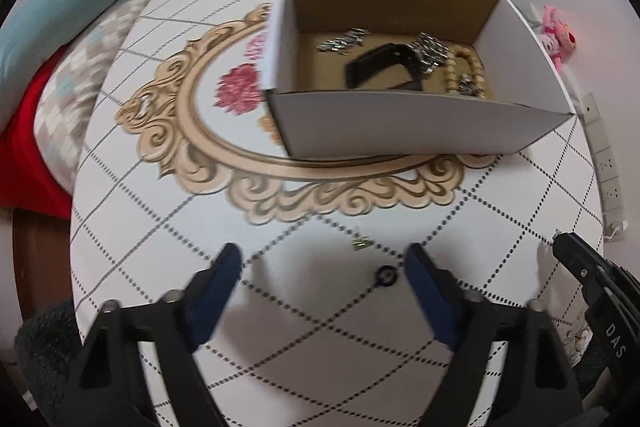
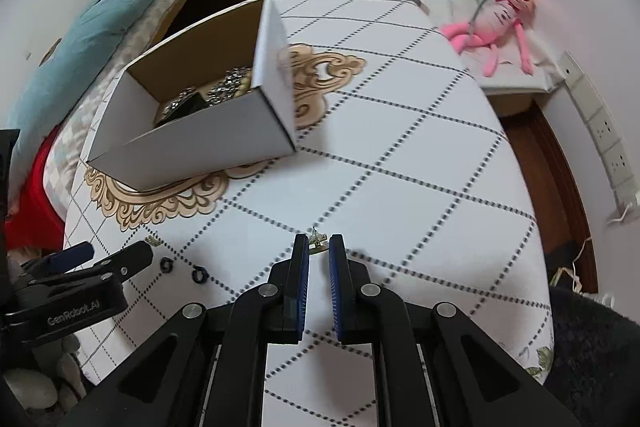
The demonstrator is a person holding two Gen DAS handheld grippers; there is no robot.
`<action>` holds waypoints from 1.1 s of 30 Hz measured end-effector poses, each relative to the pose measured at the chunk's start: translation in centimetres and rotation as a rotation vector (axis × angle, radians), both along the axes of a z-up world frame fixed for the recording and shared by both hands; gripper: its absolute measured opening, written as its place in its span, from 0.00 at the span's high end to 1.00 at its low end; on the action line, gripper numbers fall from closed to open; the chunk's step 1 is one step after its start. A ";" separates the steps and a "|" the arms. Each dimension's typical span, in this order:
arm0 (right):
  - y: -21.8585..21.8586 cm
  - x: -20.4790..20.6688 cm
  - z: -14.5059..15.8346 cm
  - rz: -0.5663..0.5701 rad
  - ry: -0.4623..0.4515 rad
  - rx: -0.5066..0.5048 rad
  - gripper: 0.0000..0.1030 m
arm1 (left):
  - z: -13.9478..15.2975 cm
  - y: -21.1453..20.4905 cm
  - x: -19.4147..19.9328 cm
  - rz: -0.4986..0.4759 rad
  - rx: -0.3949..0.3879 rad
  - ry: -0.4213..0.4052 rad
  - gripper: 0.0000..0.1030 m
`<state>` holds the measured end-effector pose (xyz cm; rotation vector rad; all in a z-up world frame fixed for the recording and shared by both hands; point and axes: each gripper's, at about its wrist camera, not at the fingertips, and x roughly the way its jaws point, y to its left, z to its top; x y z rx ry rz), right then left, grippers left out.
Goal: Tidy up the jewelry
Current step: 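Grasp a small gold charm with the right tool while the left tool grasps another, then carry both gold charms into the box and open both tools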
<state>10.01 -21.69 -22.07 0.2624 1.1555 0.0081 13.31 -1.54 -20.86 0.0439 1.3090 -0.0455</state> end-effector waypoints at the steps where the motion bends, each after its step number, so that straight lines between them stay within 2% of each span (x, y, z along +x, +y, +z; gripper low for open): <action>1: -0.1 -0.1 0.0 -0.001 0.001 0.000 0.90 | -0.1 -0.2 0.2 -0.010 0.002 0.000 0.36; 3: -0.2 -0.3 0.0 0.000 0.001 -0.001 0.90 | -0.4 -0.7 0.3 -0.028 -0.001 0.003 0.55; 4: -0.2 -0.3 0.1 0.001 0.000 -0.001 0.90 | -0.7 -0.9 0.3 -0.040 -0.014 0.016 0.74; 5: -0.1 -0.4 0.1 0.001 -0.001 -0.002 0.90 | -1.0 -1.0 0.5 -0.045 -0.025 0.027 0.84; 6: -0.1 -0.4 0.2 0.001 -0.003 -0.002 0.90 | -0.9 -1.0 0.5 -0.053 -0.019 0.012 0.84; 8: 0.0 -0.4 0.4 0.003 -0.008 0.000 0.90 | -0.9 -1.1 0.5 -0.064 -0.026 0.015 0.94; 15: 0.3 -0.5 1.6 0.007 -0.033 0.010 0.90 | 0.3 -1.1 0.1 -0.077 -0.047 -0.008 0.94; 19: 0.5 -0.4 3.4 0.020 -0.064 0.032 0.90 | 3.4 -1.3 -0.5 -0.082 -0.090 -0.050 0.94; 22: 0.6 0.1 5.6 0.034 -0.101 0.066 0.90 | 6.8 -0.8 0.0 -0.079 -0.142 -0.098 0.94; 23: 0.7 0.5 6.2 0.040 -0.111 0.079 1.00 | 7.9 -0.6 0.4 -0.077 -0.162 -0.109 0.94; 27: 0.8 3.9 8.8 0.074 -0.138 0.123 1.00 | 10.7 0.0 4.0 -0.057 -0.213 -0.134 0.94; 33: 1.4 9.7 10.3 0.104 -0.151 0.139 1.00 | 10.9 1.0 8.2 -0.036 -0.194 -0.140 0.94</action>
